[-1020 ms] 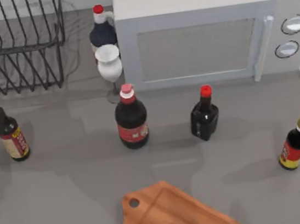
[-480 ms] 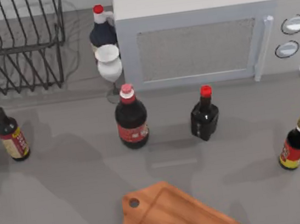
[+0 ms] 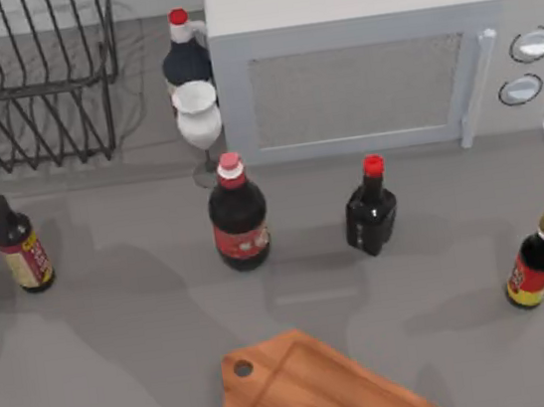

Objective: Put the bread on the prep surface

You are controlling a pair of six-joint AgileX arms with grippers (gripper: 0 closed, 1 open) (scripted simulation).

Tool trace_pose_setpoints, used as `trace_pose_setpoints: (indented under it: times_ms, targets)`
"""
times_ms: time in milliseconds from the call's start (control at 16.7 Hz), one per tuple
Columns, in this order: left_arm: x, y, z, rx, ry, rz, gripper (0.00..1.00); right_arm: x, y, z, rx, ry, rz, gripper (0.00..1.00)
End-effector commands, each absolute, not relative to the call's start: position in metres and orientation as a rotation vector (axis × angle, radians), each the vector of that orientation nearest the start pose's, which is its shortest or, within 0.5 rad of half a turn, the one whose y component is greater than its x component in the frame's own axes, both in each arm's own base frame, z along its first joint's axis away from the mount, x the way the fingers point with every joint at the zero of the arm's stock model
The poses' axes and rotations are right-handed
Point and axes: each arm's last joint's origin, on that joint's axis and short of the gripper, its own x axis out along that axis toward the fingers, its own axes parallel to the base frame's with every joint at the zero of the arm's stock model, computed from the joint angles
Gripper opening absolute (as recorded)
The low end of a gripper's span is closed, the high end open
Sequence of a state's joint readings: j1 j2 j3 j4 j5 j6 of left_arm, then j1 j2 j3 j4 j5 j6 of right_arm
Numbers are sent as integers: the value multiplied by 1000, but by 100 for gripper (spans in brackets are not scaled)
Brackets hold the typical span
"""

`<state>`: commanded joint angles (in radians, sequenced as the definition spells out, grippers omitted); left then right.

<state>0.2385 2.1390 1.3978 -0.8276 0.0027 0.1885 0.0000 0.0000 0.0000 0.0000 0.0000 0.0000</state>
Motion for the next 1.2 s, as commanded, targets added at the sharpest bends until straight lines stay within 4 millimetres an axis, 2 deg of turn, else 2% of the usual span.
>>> trace_pose_setpoints:
  times_ms: [600,1080,1140,1200]
  targets:
    - [377,95,102,-46,1568,46,2,106,-1,160,0,0,0,100]
    - [377,95,102,-46,1568,46,0,106,-1,160,0,0,0,100]
    - [377,96,114,-48,1546,49,0,106,-1,160,0,0,0,100]
    - [378,96,114,-48,1547,48,0,106,-1,160,0,0,0,100]
